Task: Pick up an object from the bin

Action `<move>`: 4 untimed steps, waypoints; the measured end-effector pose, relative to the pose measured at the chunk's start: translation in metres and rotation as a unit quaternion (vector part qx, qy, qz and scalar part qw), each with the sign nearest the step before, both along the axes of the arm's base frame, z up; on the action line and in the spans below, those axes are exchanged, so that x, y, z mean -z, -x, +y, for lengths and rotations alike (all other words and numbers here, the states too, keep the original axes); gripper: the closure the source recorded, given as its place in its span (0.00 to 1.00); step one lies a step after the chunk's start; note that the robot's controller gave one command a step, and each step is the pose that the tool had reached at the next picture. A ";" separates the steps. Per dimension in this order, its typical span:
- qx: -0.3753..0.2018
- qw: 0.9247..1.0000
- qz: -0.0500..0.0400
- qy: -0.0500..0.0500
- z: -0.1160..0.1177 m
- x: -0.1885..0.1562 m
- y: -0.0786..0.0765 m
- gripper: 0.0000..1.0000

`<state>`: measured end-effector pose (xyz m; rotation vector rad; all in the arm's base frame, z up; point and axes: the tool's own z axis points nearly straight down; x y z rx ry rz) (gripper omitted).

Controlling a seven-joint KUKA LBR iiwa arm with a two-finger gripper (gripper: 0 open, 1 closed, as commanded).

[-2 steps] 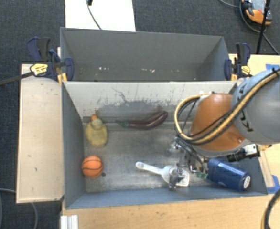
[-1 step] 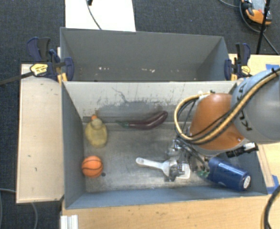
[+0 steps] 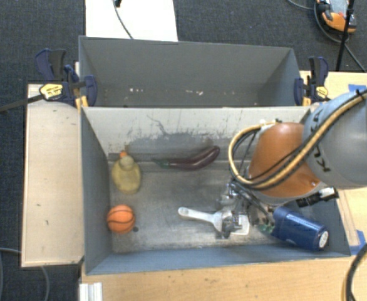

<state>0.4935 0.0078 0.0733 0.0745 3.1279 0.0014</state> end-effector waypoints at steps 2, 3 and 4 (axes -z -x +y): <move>0.001 1.000 0.005 0.000 0.000 -0.015 0.002 1.00; 0.001 1.000 0.004 0.000 0.000 -0.023 0.001 1.00; 0.002 1.000 0.006 0.000 0.000 -0.029 0.002 1.00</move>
Offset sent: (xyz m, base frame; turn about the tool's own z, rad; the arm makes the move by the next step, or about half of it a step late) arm 0.0001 0.0000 0.0143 0.0000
